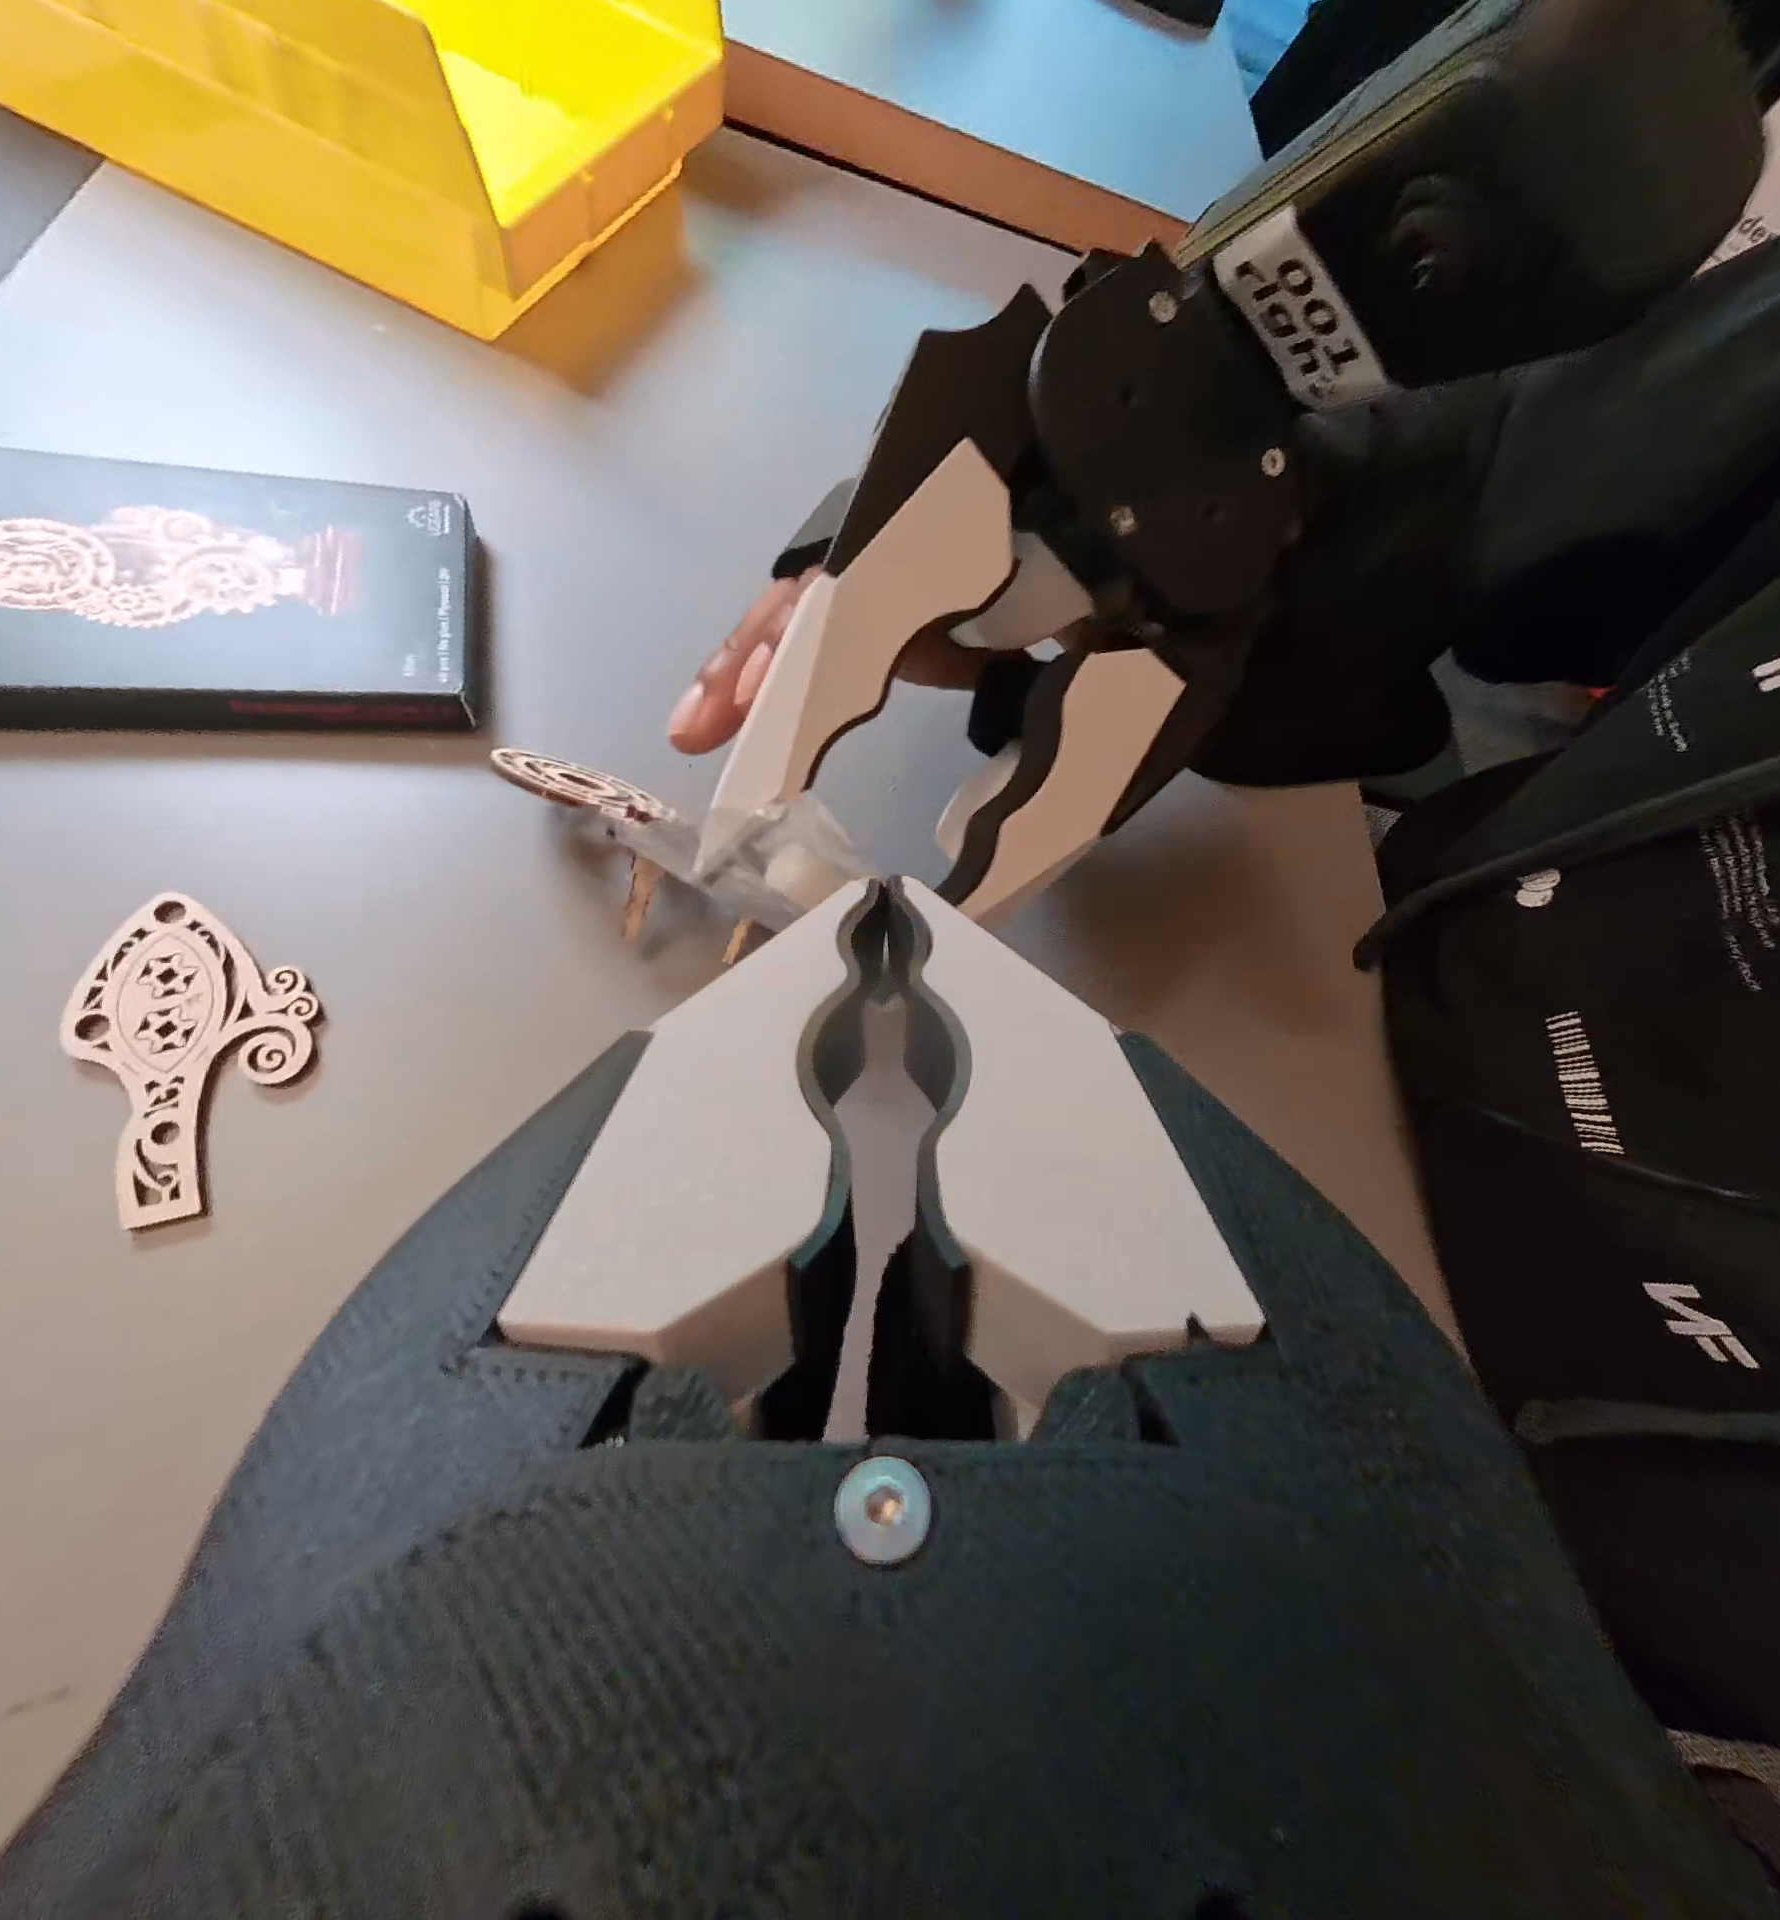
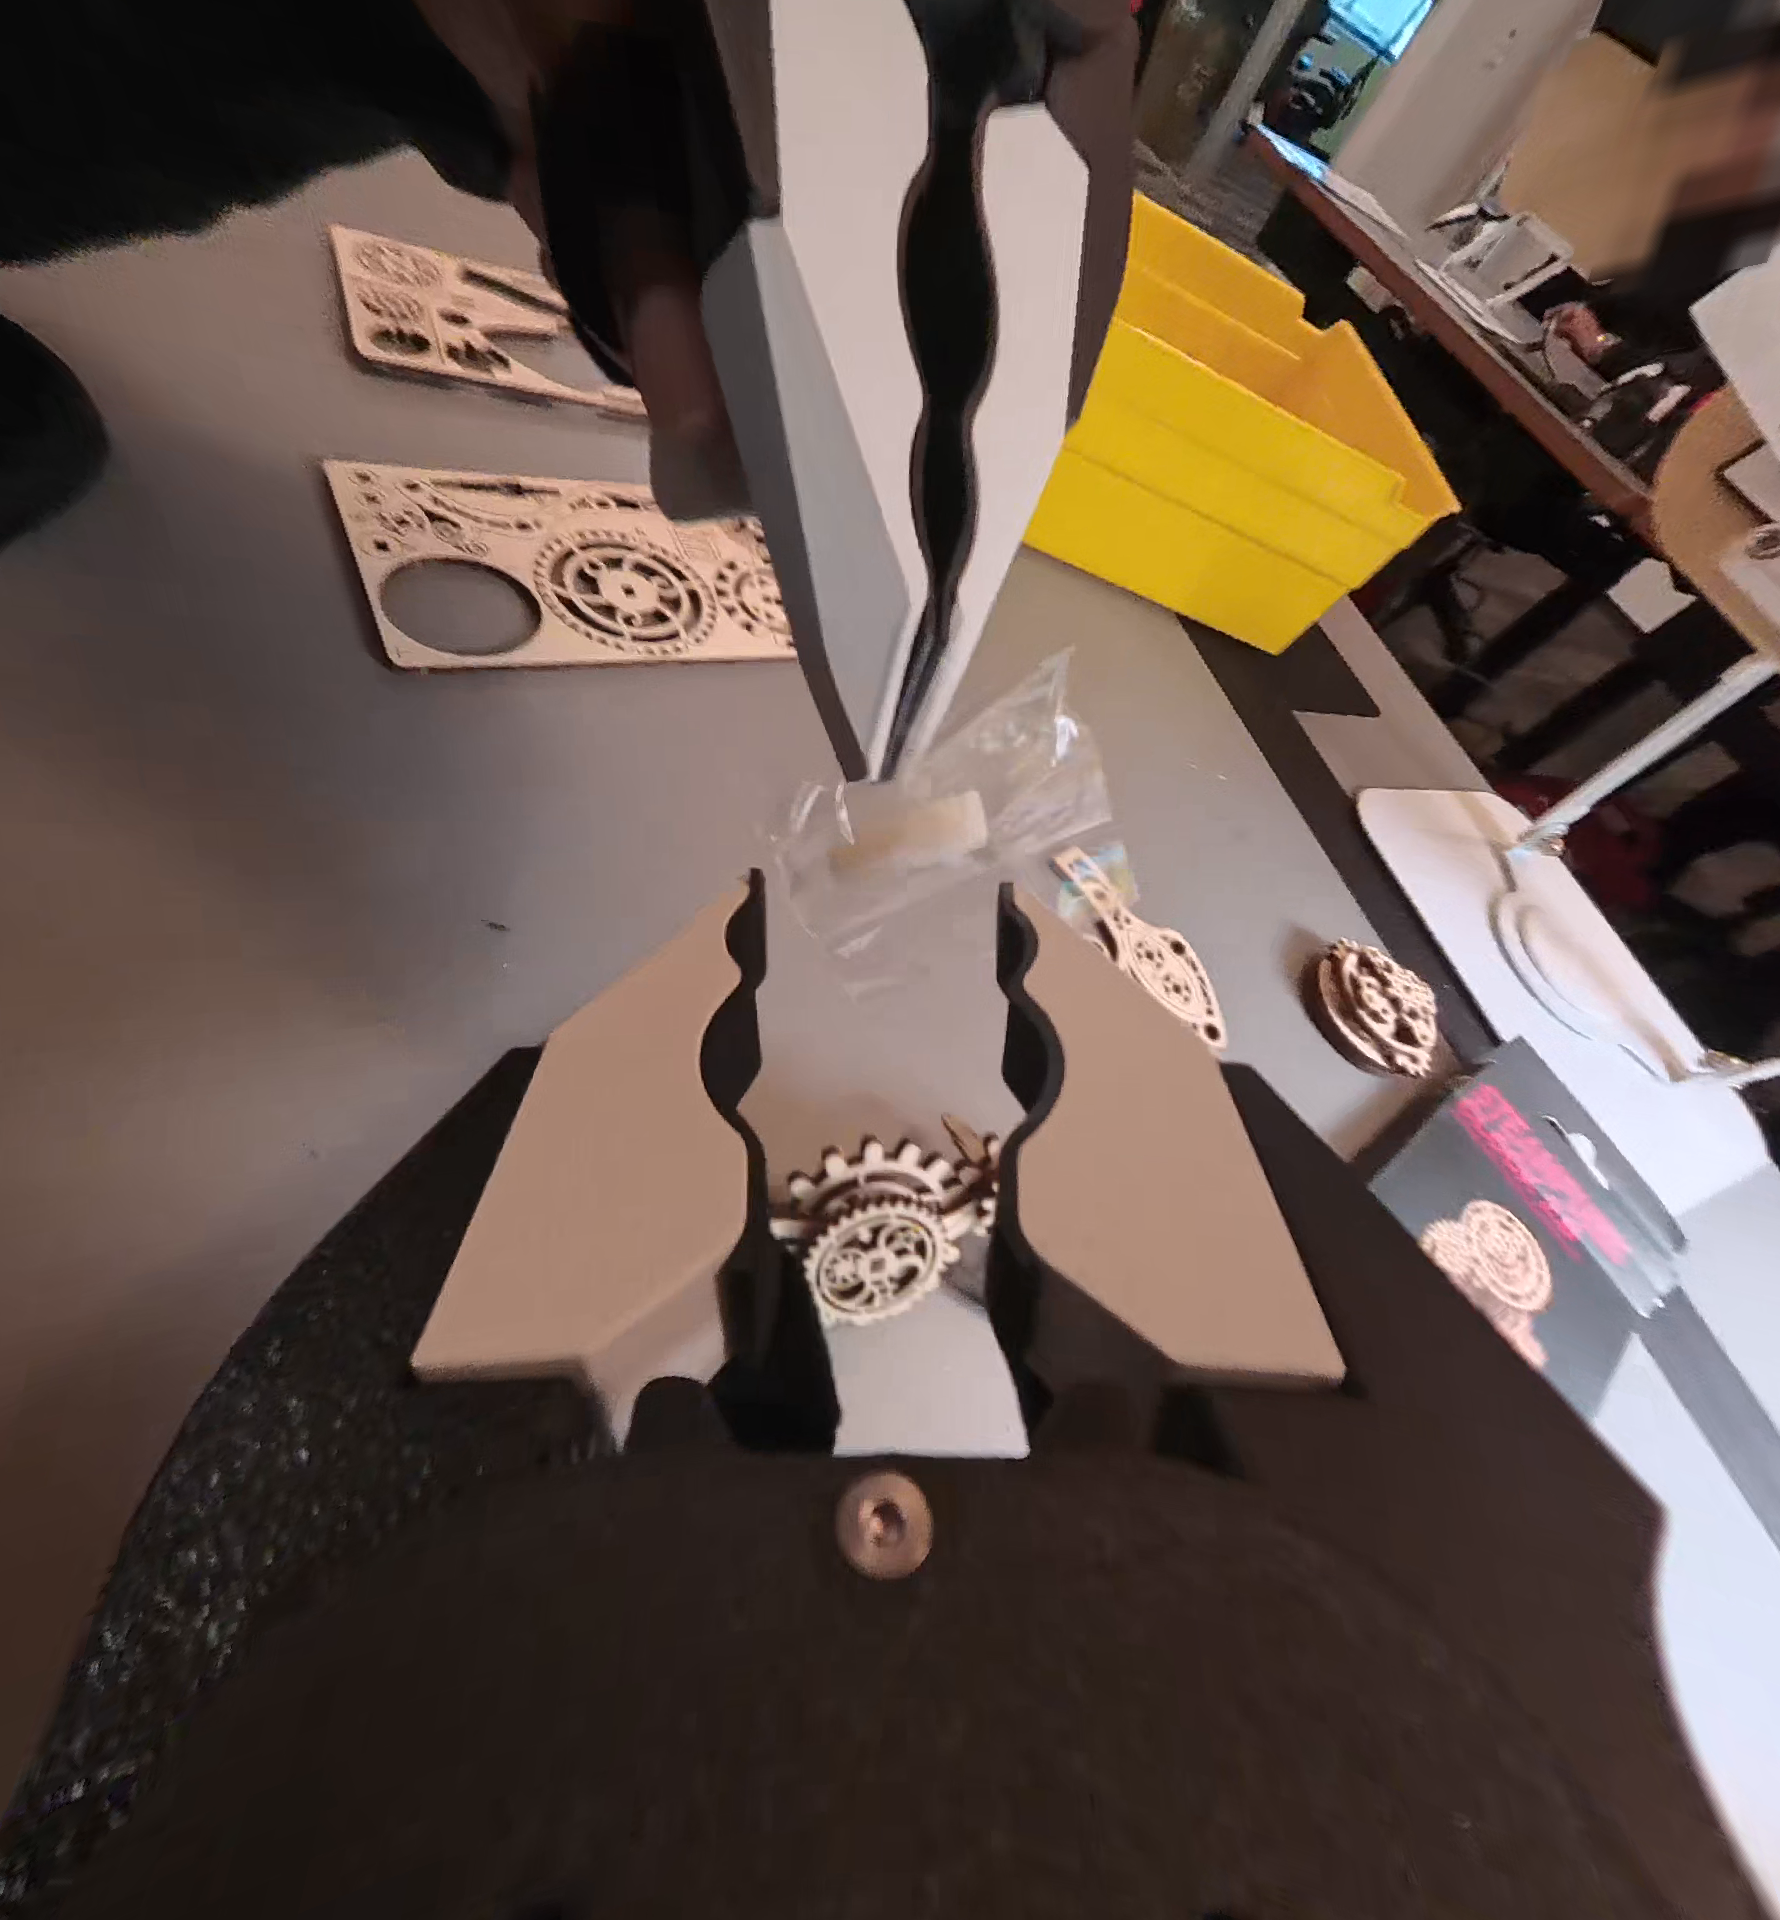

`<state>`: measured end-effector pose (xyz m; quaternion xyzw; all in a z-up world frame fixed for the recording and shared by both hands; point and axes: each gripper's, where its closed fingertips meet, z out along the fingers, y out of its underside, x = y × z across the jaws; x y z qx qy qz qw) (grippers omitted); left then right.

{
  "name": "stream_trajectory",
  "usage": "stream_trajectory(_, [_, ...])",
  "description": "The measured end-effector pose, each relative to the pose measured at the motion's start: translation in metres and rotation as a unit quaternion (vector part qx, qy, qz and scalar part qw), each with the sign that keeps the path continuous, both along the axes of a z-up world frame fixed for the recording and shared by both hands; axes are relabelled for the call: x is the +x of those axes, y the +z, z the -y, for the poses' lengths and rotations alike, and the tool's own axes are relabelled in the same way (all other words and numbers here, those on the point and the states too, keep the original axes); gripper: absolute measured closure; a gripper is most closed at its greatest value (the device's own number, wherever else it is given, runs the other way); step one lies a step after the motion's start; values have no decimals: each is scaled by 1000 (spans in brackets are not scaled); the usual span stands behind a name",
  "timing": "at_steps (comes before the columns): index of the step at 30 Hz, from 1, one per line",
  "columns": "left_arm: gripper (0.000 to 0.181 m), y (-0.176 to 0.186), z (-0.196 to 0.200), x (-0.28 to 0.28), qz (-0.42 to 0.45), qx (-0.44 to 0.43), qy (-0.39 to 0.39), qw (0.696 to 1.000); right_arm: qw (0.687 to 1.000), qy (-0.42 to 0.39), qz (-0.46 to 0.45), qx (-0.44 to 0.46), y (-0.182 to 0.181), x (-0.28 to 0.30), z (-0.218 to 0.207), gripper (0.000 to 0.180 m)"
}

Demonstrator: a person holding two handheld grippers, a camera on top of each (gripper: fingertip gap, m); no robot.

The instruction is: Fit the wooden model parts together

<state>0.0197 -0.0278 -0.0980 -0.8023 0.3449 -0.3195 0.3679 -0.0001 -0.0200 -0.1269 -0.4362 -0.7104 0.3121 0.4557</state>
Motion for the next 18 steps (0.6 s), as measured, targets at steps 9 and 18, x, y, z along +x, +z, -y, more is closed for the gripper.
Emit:
stream_trajectory(9, [181,2,-4,-15,12,-2,22,1000,1000,-8,-2,22,6,7,-9,180])
stream_trajectory(18, [181,-2,-2,-32,13,-20,35,999,999,-14,-39,-34,20,6,-10,156])
